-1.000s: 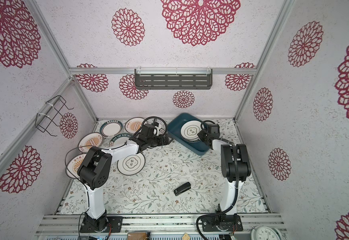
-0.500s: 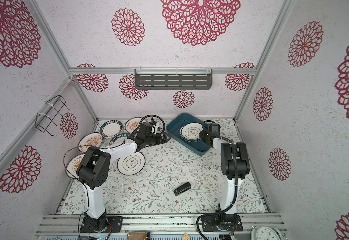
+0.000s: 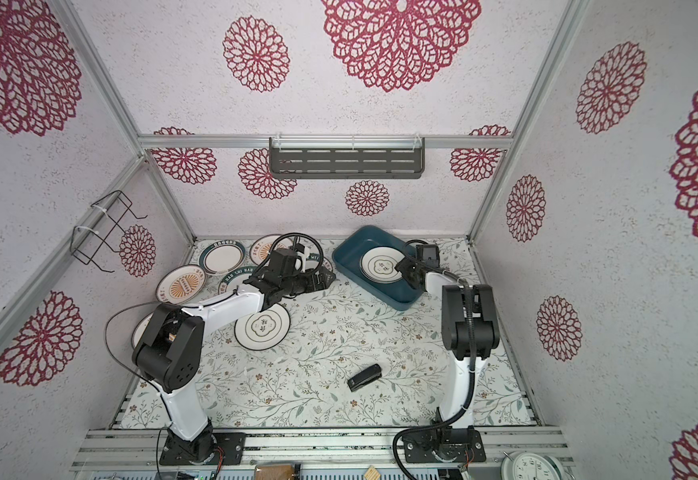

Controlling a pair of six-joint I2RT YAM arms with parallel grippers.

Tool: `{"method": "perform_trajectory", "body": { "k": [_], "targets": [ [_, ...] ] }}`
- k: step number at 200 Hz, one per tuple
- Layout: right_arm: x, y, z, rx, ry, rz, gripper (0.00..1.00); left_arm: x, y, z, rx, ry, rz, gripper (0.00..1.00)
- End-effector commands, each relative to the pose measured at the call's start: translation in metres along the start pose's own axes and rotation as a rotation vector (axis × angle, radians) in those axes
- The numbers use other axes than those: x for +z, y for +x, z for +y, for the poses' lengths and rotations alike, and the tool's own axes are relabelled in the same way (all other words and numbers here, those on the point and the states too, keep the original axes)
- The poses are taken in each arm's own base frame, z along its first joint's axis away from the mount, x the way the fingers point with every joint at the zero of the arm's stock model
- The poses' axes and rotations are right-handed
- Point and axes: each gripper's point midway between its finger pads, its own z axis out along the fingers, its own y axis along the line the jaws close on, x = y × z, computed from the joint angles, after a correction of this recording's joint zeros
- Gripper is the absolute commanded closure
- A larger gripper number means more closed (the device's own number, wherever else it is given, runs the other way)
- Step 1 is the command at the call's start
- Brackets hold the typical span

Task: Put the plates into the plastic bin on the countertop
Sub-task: 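Open the right gripper to release the plate in the bin, then withdraw the right gripper toward the second cloud-emblem plate on the table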

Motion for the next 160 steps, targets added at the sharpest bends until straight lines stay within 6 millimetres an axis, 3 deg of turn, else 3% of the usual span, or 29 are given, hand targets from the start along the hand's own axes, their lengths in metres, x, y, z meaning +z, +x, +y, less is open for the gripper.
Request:
{"method": "perform_trajectory", "body": {
  "k": [1,36,72,85,118,160],
  "targets": [
    [-0.035,-0.025,0.033,-0.074,-0.055,-0.068,0.31,-0.018,-0.015,0.001,0.018,-0.028,-0.068,0.03],
    [-0.057,-0.016,0.052,-0.165,-0.078,-0.06,0.21,-0.039,-0.019,0.015,0.0,-0.111,-0.106,0.03],
    [-0.082,0.015,0.081,-0.313,-0.109,-0.041,0.1,-0.068,-0.017,0.04,-0.045,-0.195,-0.144,0.03],
    [-0.091,0.029,0.095,-0.357,-0.141,-0.034,0.01,-0.08,-0.012,0.052,-0.067,-0.237,-0.149,0.03],
    [-0.112,0.078,0.138,-0.469,-0.258,0.014,0.01,-0.116,0.005,0.091,-0.123,-0.378,-0.151,0.03],
    [-0.128,0.144,0.174,-0.509,-0.378,0.092,0.01,-0.16,0.028,0.131,-0.187,-0.501,-0.165,0.03]
  ]
}}
